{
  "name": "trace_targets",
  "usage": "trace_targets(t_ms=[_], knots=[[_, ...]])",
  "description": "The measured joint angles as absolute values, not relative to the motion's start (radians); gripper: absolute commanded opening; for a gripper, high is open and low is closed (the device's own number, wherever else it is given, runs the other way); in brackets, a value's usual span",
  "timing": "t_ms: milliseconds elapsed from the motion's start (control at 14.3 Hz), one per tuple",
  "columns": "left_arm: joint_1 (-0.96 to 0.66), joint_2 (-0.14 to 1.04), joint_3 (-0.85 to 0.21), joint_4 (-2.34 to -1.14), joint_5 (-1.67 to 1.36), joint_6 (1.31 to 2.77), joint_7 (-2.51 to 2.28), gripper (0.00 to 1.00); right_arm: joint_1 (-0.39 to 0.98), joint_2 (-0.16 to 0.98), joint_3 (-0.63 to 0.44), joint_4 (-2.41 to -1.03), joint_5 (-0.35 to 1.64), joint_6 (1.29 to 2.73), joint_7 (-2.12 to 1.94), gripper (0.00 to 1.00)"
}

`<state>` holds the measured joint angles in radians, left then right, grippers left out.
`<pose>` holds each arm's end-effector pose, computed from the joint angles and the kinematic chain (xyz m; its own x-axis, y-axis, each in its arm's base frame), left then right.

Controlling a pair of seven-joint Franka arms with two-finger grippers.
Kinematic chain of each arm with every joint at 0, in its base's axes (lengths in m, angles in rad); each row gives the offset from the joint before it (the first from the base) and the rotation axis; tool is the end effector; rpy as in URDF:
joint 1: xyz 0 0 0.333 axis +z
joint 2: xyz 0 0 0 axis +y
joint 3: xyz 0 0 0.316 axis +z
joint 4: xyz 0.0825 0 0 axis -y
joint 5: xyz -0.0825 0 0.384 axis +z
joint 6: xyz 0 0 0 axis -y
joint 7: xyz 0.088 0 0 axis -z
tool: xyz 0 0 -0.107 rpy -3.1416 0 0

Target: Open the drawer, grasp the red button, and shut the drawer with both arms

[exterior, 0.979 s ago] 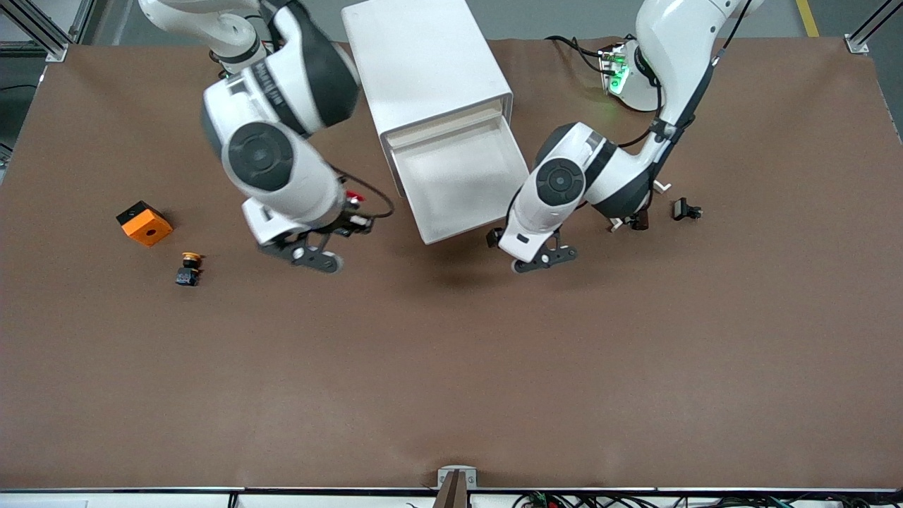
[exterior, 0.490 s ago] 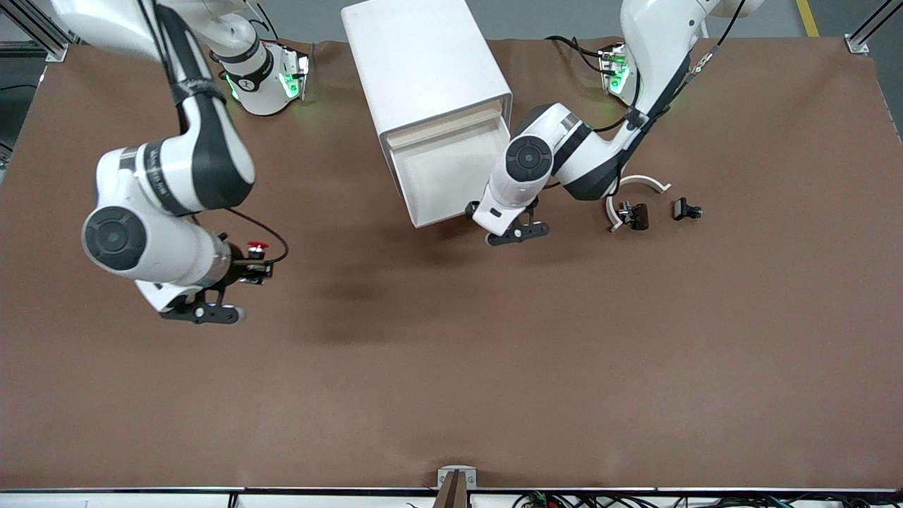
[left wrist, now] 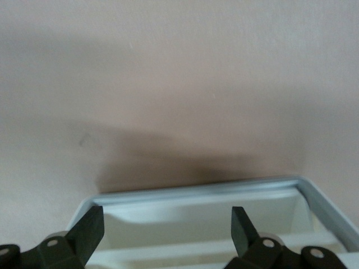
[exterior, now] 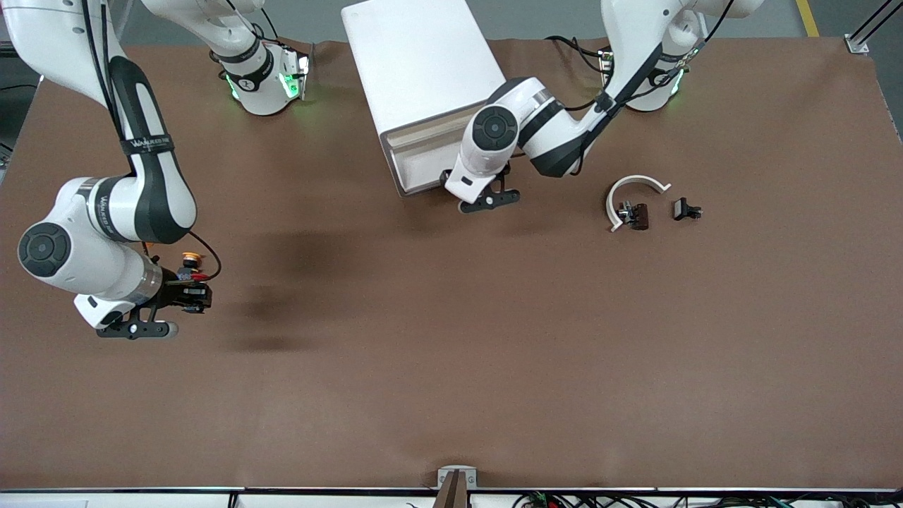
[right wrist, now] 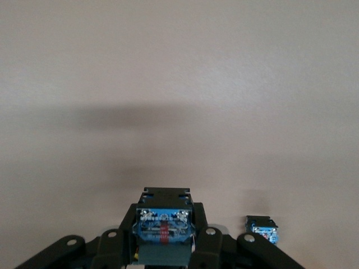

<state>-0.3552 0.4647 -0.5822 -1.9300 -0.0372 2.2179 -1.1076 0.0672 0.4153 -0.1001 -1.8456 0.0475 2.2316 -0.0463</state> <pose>0.3731 -0.4830 0.2755 0.9314 0.2155 -0.2933 0.2321 -0.9724 0.0225 0.6364 -0.0155 0.2997 0.9996 -0.0084 -0.0269 -0.0083 -1.0000 0.0024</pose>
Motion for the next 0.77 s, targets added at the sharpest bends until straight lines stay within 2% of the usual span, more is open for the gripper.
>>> trace_targets(t_ms=[770], knots=[[-0.431, 0.488, -0.601, -1.934, -0.039, 2.224, -1.212, 1.0, 0.054, 0.522, -0.085, -1.939, 0.04, 2.31, -0.108, 0.19]])
